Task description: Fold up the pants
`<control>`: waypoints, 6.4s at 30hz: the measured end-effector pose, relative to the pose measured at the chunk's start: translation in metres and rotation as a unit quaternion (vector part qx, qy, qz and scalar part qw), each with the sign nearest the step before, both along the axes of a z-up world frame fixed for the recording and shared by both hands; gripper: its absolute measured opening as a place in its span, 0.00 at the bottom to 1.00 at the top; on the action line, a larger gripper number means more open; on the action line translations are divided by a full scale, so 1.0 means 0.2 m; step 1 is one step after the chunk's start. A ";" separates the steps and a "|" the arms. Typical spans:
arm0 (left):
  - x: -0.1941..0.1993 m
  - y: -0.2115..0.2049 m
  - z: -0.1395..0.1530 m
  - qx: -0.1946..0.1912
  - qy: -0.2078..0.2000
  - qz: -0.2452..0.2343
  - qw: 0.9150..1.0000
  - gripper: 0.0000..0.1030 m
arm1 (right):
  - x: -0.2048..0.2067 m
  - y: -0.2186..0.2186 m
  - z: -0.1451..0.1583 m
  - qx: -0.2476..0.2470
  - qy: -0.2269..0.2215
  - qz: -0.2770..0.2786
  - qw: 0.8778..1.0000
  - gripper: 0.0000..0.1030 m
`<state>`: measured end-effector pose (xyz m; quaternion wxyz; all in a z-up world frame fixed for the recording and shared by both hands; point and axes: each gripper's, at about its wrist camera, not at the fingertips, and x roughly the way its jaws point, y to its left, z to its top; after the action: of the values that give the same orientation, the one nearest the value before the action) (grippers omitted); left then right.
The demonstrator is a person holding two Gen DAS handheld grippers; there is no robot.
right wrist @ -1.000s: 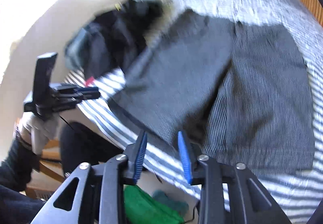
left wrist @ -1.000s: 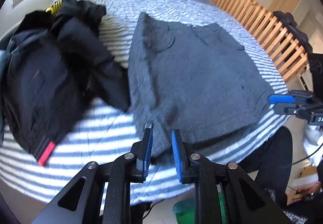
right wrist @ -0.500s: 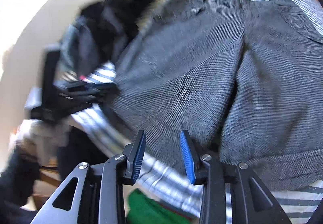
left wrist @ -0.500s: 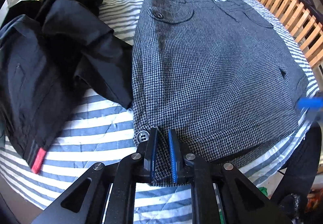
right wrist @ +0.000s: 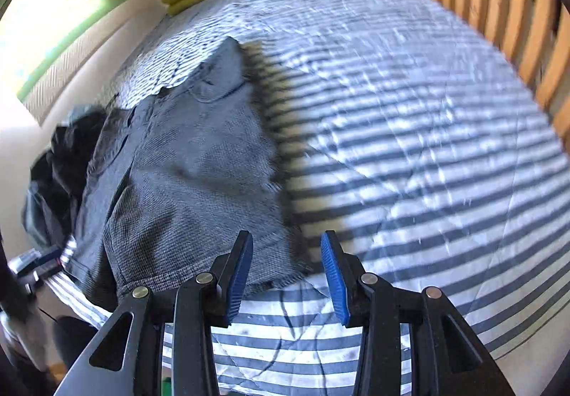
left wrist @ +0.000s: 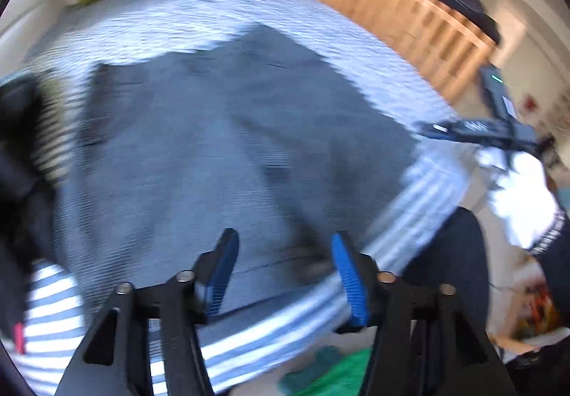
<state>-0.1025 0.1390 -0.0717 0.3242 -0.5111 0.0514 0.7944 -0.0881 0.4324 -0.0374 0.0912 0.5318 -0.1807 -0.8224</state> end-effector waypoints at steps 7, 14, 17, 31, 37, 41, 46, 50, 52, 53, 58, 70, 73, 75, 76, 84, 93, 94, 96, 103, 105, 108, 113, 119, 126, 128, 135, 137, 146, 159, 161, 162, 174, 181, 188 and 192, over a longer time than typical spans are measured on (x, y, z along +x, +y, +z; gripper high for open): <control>0.03 0.35 -0.19 -0.088 -0.024 -0.023 0.996 0.59 | 0.02 -0.02 -0.08 -0.035 -0.004 0.029 0.999 0.51; 0.00 0.40 -0.16 -0.107 -0.017 -0.010 0.994 0.11 | 0.00 -0.14 -0.14 -0.011 -0.007 0.066 0.998 0.34; 0.01 0.34 -0.04 -0.044 -0.050 -0.004 0.998 0.10 | 0.01 -0.18 -0.08 0.004 0.004 0.077 0.997 0.11; 0.14 0.50 0.24 -0.040 0.011 -0.044 0.998 0.41 | 0.09 -0.03 0.00 -0.019 0.025 0.054 0.998 0.39; 0.08 0.72 0.03 -0.105 -0.021 -0.088 0.990 0.37 | -0.01 0.02 -0.10 -0.046 -0.007 0.016 0.999 0.39; 0.14 0.65 0.07 -0.118 -0.033 -0.113 0.986 0.37 | -0.04 -0.06 -0.19 -0.019 -0.041 0.054 0.998 0.33; 0.14 0.70 0.31 -0.090 -0.003 -0.073 0.993 0.61 | -0.05 -0.05 -0.15 -0.047 -0.035 0.067 0.996 0.16; 0.20 0.91 0.45 -0.030 0.039 -0.079 0.996 0.66 | -0.06 0.03 -0.12 -0.117 -0.051 0.043 0.991 0.14; 0.25 1.04 0.43 -0.020 0.058 -0.089 0.994 0.68 | -0.06 0.06 -0.10 -0.159 -0.058 0.033 0.985 0.14; 0.19 1.15 0.37 -0.020 0.065 -0.090 0.994 0.68 | -0.06 0.07 -0.09 -0.175 -0.058 0.030 0.982 0.14; 0.30 1.36 0.30 -0.036 0.094 -0.089 0.991 0.68 | -0.07 0.08 -0.03 -0.215 -0.059 0.032 0.974 0.14; 0.15 1.21 0.30 0.039 0.059 -0.016 0.997 0.08 | -0.20 0.15 0.04 -0.199 -0.010 0.037 0.979 0.43; 0.09 1.15 0.29 0.062 0.046 -0.003 0.997 0.08 | -0.42 0.13 0.04 -0.187 -0.004 0.022 0.982 0.48; 0.05 1.12 0.29 0.076 0.043 0.004 0.996 0.08 | -0.59 0.05 0.03 -0.175 -0.007 0.026 0.984 0.48; 0.06 1.11 0.30 0.083 0.042 0.008 0.996 0.08 | -0.68 0.01 0.02 -0.161 -0.007 0.033 0.986 0.48; 0.12 0.89 0.43 0.139 0.032 0.036 0.989 0.08 | -1.12 -0.34 -0.05 -0.059 -0.059 0.041 0.996 0.17; 0.12 0.26 0.49 0.224 0.033 0.142 0.964 0.07 | -1.06 -0.76 0.34 -0.035 0.018 0.075 0.996 0.15; 0.14 0.17 0.50 0.226 0.037 0.155 0.961 0.07 | -1.05 -0.85 0.38 -0.032 0.024 0.086 0.995 0.15; 0.19 -0.01 0.48 0.225 0.040 0.188 0.955 0.07 | -1.03 -1.05 0.43 -0.019 0.034 0.112 0.993 0.15; 0.26 -0.57 0.28 0.243 0.011 0.306 0.921 0.07 | -0.99 -1.76 0.34 0.035 0.033 0.191 0.980 0.15; 0.26 -0.69 0.20 0.246 -0.002 0.330 0.911 0.07 | -0.98 -1.91 0.27 0.051 0.022 0.203 0.978 0.15; 0.28 -0.83 0.12 0.255 -0.014 0.352 0.901 0.07 | -0.98 -2.10 0.16 0.083 0.012 0.214 0.973 0.15; 0.28 -0.98 0.02 0.272 -0.023 0.372 0.887 0.07 | -1.00 -2.26 0.05 0.105 0.002 0.211 0.972 0.15; 0.31 -1.07 -0.02 0.254 -0.051 0.376 0.890 0.22 | -1.01 -2.32 0.04 0.081 0.007 0.232 0.969 0.28; 0.47 -1.13 0.17 0.198 -0.002 0.399 0.896 0.43 | -0.94 -1.87 0.36 -0.038 0.044 0.192 0.980 0.35; 0.49 -1.15 0.24 0.192 0.022 0.396 0.898 0.43 | -0.83 -1.68 0.40 -0.059 0.051 0.184 0.980 0.35; 0.38 -1.15 0.36 0.132 0.036 0.368 0.920 0.43 | -0.33 -1.35 0.23 -0.019 0.001 0.193 0.981 0.35; 0.32 -1.16 0.34 0.128 0.011 0.371 0.920 0.48 | -0.19 -1.29 0.14 -0.036 -0.037 0.195 0.979 0.35; 0.22 -1.17 0.18 0.121 -0.063 0.350 0.927 0.58 | 0.07 -1.26 -0.14 -0.119 -0.136 0.173 0.968 0.43; 0.19 -1.11 0.34 0.173 -0.089 0.326 0.925 0.15 | 0.05 -1.19 0.00 -0.184 -0.126 0.156 0.962 0.05; 0.20 -1.10 0.41 0.199 -0.092 0.324 0.920 0.15 | 0.03 -1.15 0.05 -0.188 -0.118 0.150 0.963 0.05; 0.21 -1.10 0.43 0.206 -0.090 0.321 0.920 0.15 | 0.03 -1.12 0.08 -0.184 -0.112 0.146 0.966 0.05; 0.24 -1.10 0.41 0.177 -0.100 0.327 0.923 0.15 | 0.01 -1.04 -0.02 -0.279 -0.152 0.110 0.942 0.06; 0.27 -1.11 0.24 0.105 -0.130 0.329 0.929 0.51 | 0.01 -1.11 -0.11 -0.256 -0.176 0.121 0.943 0.08; 0.25 -0.89 0.26 0.023 -0.105 0.272 0.956 0.67 | 0.07 -1.10 -0.03 -0.198 -0.128 0.157 0.959 0.31; 0.22 -0.82 0.26 0.008 -0.094 0.250 0.964 0.63 | 0.23 -1.11 0.06 -0.092 -0.059 0.203 0.973 0.38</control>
<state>-0.0576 -0.0248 -0.0189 0.1229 -0.5774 -0.1150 0.7989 -0.0426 0.2099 -0.0249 0.2943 0.5944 -0.1486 -0.7335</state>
